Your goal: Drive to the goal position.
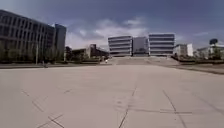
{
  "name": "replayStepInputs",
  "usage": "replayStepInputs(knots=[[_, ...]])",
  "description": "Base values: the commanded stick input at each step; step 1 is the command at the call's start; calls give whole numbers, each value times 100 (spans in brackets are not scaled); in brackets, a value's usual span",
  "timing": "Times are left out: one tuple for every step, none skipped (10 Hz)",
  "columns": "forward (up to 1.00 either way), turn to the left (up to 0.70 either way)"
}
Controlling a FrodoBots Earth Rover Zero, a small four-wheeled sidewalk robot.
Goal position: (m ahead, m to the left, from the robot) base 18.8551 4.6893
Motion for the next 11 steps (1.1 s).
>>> replayStepInputs(knots=[[100,37],[100,39],[100,39],[100,39],[100,39],[100,35],[100,21],[100,9],[100,2],[100,-1],[100,-1]])
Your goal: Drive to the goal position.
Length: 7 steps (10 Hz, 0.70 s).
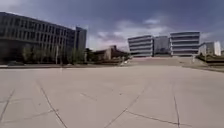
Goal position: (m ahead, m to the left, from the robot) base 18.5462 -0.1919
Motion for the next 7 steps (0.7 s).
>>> replayStepInputs(knots=[[100,-1],[100,-1],[100,-1],[100,-1],[100,-1],[100,-1],[100,-1]])
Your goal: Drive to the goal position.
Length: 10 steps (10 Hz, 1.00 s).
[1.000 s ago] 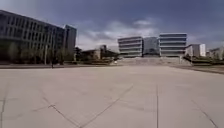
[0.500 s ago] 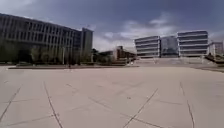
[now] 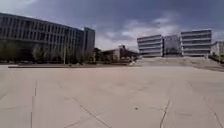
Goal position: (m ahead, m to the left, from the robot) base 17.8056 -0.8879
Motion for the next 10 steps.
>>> replayStepInputs(knots=[[100,-1],[100,-1],[100,-1],[100,-1],[100,-1],[100,-1],[100,-1],[100,-1],[100,-1],[100,-1]])
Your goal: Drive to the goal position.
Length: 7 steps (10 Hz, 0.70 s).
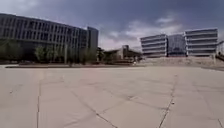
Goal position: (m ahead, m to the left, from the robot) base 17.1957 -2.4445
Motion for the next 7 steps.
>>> replayStepInputs(knots=[[100,-1],[100,-1],[100,-1],[100,-1],[100,-1],[100,-1],[100,-1]])
